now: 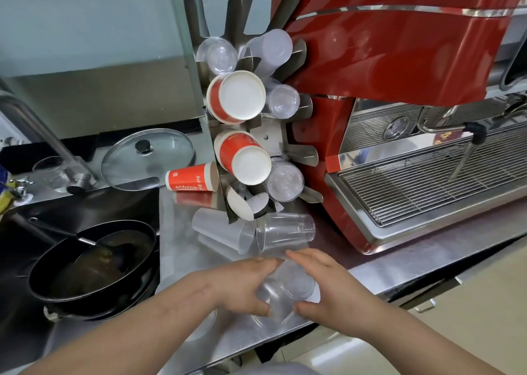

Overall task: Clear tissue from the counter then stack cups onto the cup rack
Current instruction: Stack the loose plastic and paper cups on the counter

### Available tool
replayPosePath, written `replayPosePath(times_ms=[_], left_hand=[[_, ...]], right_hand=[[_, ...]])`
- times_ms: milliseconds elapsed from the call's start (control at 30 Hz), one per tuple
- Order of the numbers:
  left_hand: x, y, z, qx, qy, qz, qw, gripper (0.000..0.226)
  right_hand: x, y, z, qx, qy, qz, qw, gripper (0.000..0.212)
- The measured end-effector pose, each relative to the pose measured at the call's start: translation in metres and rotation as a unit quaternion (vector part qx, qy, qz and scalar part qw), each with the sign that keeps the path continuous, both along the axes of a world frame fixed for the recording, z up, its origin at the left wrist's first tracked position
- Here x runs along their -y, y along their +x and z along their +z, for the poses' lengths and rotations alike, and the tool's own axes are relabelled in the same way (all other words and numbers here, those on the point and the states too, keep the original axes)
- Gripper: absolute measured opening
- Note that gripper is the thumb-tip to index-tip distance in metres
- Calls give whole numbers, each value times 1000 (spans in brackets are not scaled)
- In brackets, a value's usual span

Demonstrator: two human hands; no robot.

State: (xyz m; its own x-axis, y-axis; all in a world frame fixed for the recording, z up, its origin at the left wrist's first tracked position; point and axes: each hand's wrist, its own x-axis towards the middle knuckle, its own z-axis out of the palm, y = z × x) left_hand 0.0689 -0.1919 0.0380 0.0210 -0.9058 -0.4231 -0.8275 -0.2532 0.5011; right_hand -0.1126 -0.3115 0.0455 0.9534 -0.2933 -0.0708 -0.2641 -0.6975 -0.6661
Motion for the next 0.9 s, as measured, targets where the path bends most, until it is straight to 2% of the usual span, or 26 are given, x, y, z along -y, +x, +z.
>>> replayPosePath(times_ms=[200, 300, 500, 633, 700, 767, 900], left_hand=[[0, 5, 2, -4, 18, 9, 1000, 68], [-3, 5, -1, -13, 33, 19, 999, 63], [-2, 6, -5, -3, 30, 9, 1000, 66], [3, 10, -5, 1, 18, -10, 1000, 70], [6, 15, -3, 26, 11, -27, 999, 76], [10, 21, 5, 58, -11, -44, 997, 70], [19, 32, 21, 87, -90, -49, 991, 54]], right_hand=[[-4, 6, -4, -18, 10, -11, 1000, 93], [-5, 5, -8, -36, 7, -13, 999, 89], [-10, 4, -13, -36, 35, -31, 998, 84], [-7, 5, -11, -45, 31, -24, 998, 90], [-3, 4, -8, -63, 37, -7, 997, 94], [6, 2, -3, -85, 46, -5, 995, 95], [33, 3, 8, -108, -3, -29, 994, 73]])
